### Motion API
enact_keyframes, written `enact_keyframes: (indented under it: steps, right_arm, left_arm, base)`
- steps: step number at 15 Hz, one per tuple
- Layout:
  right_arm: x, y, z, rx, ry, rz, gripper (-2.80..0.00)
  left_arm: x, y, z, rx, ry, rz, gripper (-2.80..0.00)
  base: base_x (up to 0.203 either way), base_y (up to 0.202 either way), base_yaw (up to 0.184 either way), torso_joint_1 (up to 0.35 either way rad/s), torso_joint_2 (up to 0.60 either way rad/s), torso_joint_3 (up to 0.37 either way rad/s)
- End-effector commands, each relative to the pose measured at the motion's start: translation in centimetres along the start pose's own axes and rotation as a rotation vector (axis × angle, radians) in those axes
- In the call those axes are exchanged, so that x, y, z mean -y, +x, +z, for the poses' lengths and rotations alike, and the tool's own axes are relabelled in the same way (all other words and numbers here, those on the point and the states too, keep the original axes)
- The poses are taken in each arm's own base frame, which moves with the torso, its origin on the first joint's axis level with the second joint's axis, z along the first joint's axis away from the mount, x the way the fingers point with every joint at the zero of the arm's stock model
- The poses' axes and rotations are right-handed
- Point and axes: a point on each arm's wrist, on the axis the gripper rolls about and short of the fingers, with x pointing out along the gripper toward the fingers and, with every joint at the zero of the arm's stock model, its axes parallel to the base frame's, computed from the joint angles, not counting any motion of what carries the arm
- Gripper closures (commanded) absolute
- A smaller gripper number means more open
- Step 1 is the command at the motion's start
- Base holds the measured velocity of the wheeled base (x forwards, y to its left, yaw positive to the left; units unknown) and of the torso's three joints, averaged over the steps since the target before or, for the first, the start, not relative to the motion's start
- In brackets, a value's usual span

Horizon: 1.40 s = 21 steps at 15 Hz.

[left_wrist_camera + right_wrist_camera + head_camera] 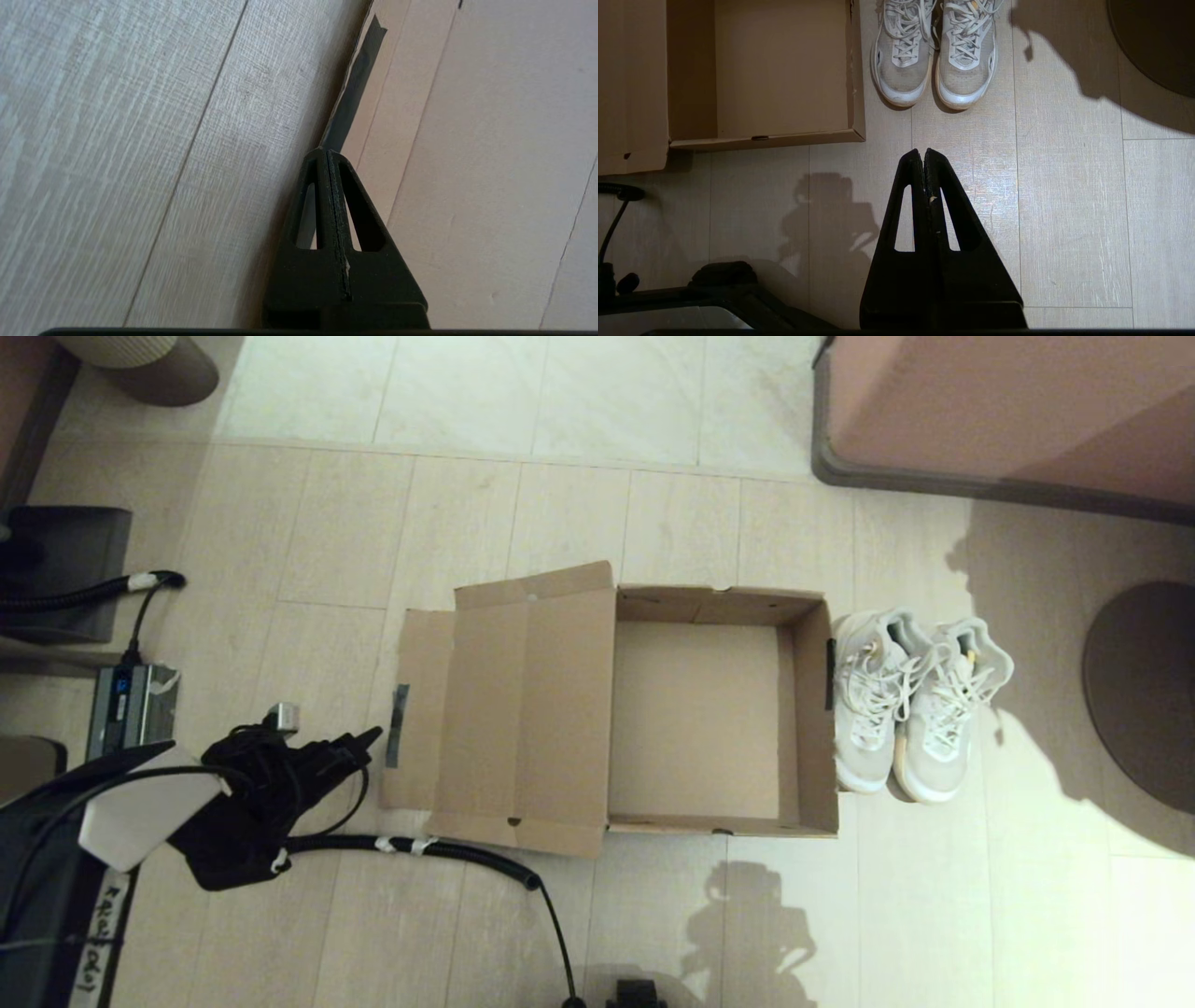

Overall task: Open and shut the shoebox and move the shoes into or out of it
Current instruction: Close the shoe box

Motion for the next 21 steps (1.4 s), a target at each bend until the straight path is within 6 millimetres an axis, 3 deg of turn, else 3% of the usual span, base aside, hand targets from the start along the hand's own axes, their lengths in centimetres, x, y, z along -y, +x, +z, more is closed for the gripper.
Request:
enact_keyframes:
  steps: [1, 6, 9, 10, 13, 17, 21]
  right_arm:
    - [0.0, 0.1, -0.3, -0.012, 0.000, -0.001, 0.00]
    - [0.0, 0.1, -0.3, -0.023, -0.017, -0.003, 0.00]
    - [0.0, 0.0, -0.4, -0.032, -0.028, 0.000, 0.00]
    - [0.0, 0.0, -0.4, -0.032, -0.028, 0.000, 0.00]
    - [0.0, 0.0, -0.4, -0.030, -0.028, 0.000, 0.00]
    - [0.0, 0.0, -0.4, -0.030, -0.028, -0.002, 0.00]
    - [0.0, 0.0, -0.4, -0.029, -0.028, 0.000, 0.00]
  left_arm:
    - [-1.0, -0.4, -0.1, 0.000, 0.001, -0.019, 0.00]
    - [-0.8, -2.0, 3.5, 0.063, 0.034, -0.024, 0.00]
    - [-0.2, -3.1, 3.6, 0.044, -0.032, -0.055, 0.00]
    - [-0.3, -3.0, 3.3, 0.035, -0.046, -0.080, -2.80]
    - [-1.6, -3.4, 0.9, 0.010, -0.115, -0.094, -2.80]
    - [-2.0, -2.8, 1.3, 0.062, -0.233, -0.136, -2.80]
    - [-2.7, -1.9, -0.7, 0.028, -0.245, -0.156, -2.80]
  base:
    - [0.000, 0.000, 0.000, 0.000, 0.00, 0.000]
    - [0.000, 0.000, 0.000, 0.000, 0.00, 0.000]
    - [0.000, 0.000, 0.000, 0.000, 0.00, 0.000]
    - [0.000, 0.000, 0.000, 0.000, 0.00, 0.000]
    - [0.000, 0.000, 0.000, 0.000, 0.00, 0.000]
    - [0.000, 0.000, 0.000, 0.000, 0.00, 0.000]
    - [0.000, 0.000, 0.000, 0.000, 0.00, 0.000]
